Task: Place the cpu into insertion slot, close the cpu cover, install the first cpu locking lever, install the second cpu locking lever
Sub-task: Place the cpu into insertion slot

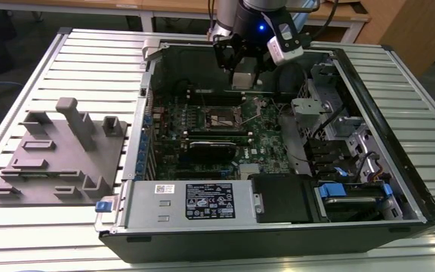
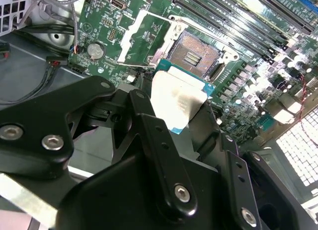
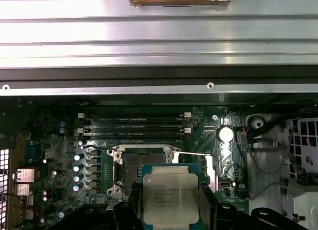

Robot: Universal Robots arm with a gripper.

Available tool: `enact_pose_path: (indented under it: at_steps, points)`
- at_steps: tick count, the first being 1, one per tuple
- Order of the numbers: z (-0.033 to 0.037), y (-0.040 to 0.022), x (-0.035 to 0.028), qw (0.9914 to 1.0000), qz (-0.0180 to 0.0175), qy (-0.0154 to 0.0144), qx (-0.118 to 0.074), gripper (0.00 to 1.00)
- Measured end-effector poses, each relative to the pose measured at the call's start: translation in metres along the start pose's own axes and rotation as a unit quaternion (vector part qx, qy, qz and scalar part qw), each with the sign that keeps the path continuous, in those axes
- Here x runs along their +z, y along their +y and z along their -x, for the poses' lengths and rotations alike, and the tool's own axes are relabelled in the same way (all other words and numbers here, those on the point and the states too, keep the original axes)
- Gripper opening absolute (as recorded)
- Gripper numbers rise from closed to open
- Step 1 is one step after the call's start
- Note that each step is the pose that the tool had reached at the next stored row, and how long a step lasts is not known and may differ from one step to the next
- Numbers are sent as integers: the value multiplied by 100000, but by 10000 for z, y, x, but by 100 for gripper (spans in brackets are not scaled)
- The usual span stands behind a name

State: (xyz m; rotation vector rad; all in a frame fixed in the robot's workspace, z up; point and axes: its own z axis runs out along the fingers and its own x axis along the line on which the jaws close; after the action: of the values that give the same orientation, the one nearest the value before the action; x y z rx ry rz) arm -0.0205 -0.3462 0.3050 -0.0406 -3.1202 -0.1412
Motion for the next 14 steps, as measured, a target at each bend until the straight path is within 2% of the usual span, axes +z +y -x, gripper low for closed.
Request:
enact_pose_path:
  at_steps: [14]
  points:
    - [1, -4, 51, 100000, 12, -5, 0, 54]
